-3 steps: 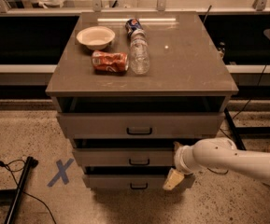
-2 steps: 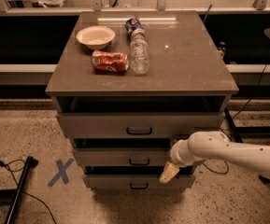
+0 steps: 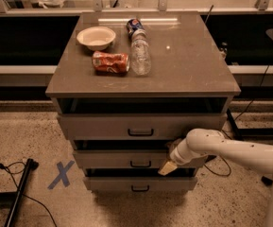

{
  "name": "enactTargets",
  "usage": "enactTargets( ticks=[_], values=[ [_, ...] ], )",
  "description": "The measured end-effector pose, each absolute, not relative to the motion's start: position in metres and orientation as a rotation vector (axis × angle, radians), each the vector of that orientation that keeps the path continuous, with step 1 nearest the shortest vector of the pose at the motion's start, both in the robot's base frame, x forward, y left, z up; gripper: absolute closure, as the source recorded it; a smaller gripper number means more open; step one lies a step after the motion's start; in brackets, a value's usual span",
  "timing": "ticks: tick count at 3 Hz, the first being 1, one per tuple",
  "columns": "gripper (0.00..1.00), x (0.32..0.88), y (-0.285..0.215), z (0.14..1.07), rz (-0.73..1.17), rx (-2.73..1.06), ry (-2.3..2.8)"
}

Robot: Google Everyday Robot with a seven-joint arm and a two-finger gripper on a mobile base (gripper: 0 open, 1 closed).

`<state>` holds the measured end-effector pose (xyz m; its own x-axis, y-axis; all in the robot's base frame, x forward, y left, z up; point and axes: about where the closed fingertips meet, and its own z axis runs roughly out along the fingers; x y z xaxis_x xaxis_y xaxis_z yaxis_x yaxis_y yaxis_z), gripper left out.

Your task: Open middle drawer

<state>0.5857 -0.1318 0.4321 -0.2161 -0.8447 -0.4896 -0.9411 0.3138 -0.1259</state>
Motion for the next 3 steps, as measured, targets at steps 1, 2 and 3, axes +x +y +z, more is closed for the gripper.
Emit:
enactTargets(
  ticks=[1,2,3],
  values=[
    [0.37,0.586,-0.132,0.432,0.272,-1.578,2.114],
    [0.38,0.559,-0.136,0.423,0.286,-1.597,2.127],
    [0.35,0.550,-0.136,0.420,0.294,-1.601,2.128]
  ],
)
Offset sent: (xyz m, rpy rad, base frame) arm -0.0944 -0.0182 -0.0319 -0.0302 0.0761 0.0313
